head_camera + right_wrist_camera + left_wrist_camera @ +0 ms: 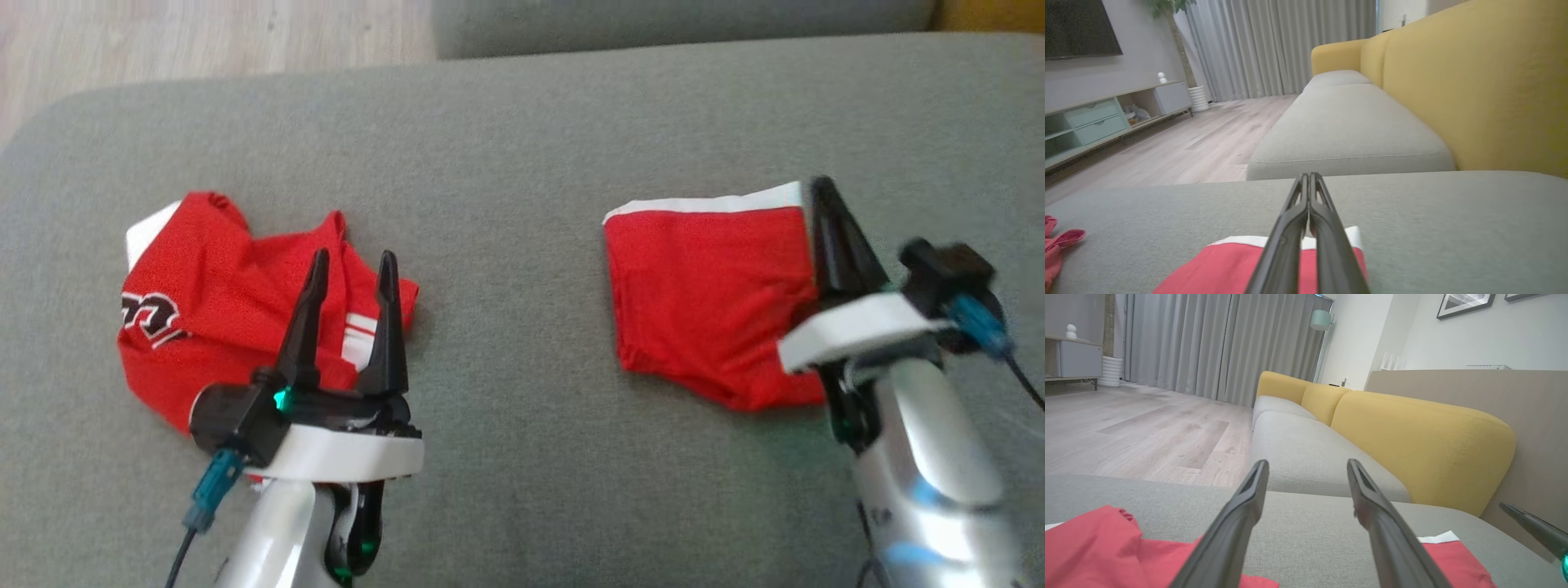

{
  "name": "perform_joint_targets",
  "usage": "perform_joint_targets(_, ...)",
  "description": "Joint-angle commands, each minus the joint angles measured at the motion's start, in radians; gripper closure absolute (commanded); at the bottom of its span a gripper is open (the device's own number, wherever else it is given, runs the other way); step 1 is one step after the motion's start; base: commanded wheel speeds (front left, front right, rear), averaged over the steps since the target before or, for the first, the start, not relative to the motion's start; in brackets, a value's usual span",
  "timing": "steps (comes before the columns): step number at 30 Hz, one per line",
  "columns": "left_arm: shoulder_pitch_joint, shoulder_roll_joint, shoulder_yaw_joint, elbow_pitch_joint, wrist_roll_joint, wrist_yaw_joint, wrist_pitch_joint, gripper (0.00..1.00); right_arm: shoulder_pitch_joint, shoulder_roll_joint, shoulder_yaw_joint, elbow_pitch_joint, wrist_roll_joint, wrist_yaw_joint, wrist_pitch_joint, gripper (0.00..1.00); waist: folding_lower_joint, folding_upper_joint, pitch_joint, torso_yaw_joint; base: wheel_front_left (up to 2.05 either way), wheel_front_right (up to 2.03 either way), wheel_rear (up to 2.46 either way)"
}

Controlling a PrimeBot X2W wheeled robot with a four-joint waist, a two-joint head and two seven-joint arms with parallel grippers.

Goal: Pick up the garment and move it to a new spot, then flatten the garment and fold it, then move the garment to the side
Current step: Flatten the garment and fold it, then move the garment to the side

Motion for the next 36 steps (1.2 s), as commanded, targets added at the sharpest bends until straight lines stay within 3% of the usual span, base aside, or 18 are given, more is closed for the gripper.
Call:
perform_joint_targets(1, -0.01, 0.004, 0.039, -0.031, 0.007, 0.002, -0.01, 0.0, 0.025, 0.013, -0.003, -0.063, -0.015, 0.002, -0.011, 1.0, 0.0001, 0.0, -0.024, -0.019, 0.0, 0.0, 0.0)
perform_joint_targets(6, 0.021, 0.004, 0.047, -0.025, 0.013, 0.0, -0.01, 0.0, 0.153, 0.013, -0.081, -0.187, -0.037, 0.002, -0.011, 1.0, 0.0001, 0.0, -0.059, -0.035, 0.0, 0.0, 0.0)
perform_joint_targets(7, 0.026, 0.004, 0.049, -0.024, 0.014, 0.001, -0.01, 0.0, 0.174, 0.013, -0.089, -0.206, -0.04, 0.002, -0.011, 0.69, 0.0001, 0.0, -0.063, -0.037, 0.0, 0.0, 0.0)
perform_joint_targets(8, 0.032, 0.004, 0.051, -0.023, 0.012, 0.002, -0.01, 0.0, 0.196, 0.014, -0.095, -0.224, -0.042, 0.002, -0.011, 0.0, 0.0001, 0.0, -0.067, -0.038, 0.0, 0.0, 0.0)
perform_joint_targets(15, 0.062, 0.004, 0.058, 0.001, -0.001, 0.004, -0.01, 0.0, 0.297, 0.014, -0.081, -0.28, -0.027, 0.002, -0.009, 0.0, 0.0001, 0.0, -0.076, -0.04, 0.0, 0.0, 0.0)
perform_joint_targets(24, 0.062, 0.004, 0.058, 0.012, -0.004, 0.0, -0.01, 0.0, 0.307, 0.015, -0.073, -0.293, -0.033, 0.002, 0.005, 0.0, 0.0001, 0.0, -0.069, -0.026, 0.0, 0.0, 0.0)
perform_joint_targets(36, 0.007, 0.004, 0.042, 0.015, 0.012, -0.011, -0.01, 0.0, 0.156, 0.015, -0.189, -0.113, -0.042, 0.002, 0.132, 0.0, 0.0001, 0.0, 0.036, 0.025, 0.0, 0.0, 0.0)
